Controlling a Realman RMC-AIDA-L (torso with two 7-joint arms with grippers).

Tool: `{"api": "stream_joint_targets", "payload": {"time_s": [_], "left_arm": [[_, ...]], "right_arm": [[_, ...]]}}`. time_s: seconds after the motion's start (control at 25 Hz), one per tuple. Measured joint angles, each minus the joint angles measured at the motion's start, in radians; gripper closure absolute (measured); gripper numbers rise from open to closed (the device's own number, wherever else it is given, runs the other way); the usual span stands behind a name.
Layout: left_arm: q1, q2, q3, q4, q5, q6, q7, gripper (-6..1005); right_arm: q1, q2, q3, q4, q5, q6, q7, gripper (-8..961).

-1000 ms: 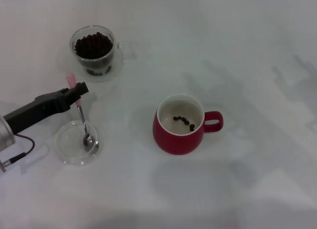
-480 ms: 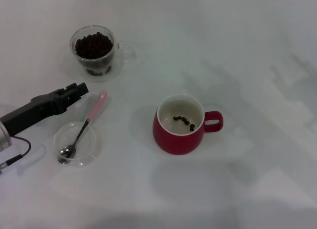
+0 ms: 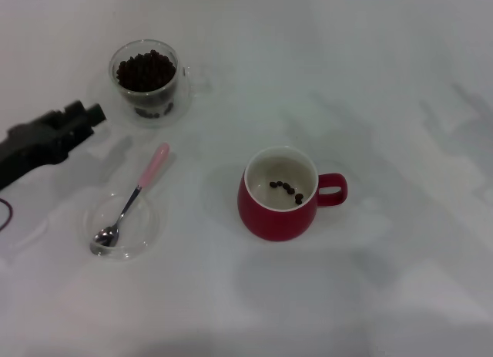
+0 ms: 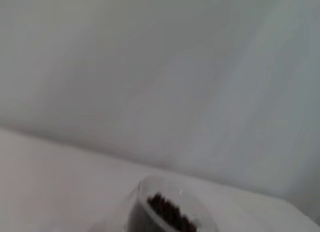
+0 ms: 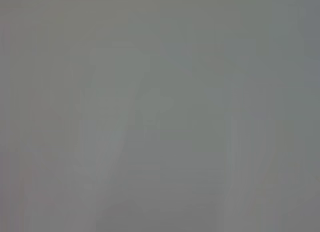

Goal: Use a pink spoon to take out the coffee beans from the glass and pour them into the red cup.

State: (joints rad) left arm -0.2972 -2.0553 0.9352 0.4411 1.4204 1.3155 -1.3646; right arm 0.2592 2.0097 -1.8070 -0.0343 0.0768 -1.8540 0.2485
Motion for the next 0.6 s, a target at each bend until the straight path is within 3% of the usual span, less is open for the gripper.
{"api": "stream_joint_targets", "payload": {"time_s": [0.28, 0.36, 0.6], "left_arm": [[0.023, -0.001, -0.099, 0.052, 0.0, 0.068, 0.134, 544], [0.042, -0.009, -0.213, 0.059, 0.0, 0.071, 0.249, 548], [0.079, -0.019, -0.405, 0.045, -0.001, 0.066, 0.406, 552]], "right_arm": [[0.001, 0.0, -0.001, -0.006, 0.0, 0.002, 0.0, 294], [-0.001, 0.0, -0.001, -0.006, 0.0, 0.003, 0.001, 294], [-0.009, 0.0, 0.005, 0.003, 0.004, 0.004, 0.001, 294]]}}
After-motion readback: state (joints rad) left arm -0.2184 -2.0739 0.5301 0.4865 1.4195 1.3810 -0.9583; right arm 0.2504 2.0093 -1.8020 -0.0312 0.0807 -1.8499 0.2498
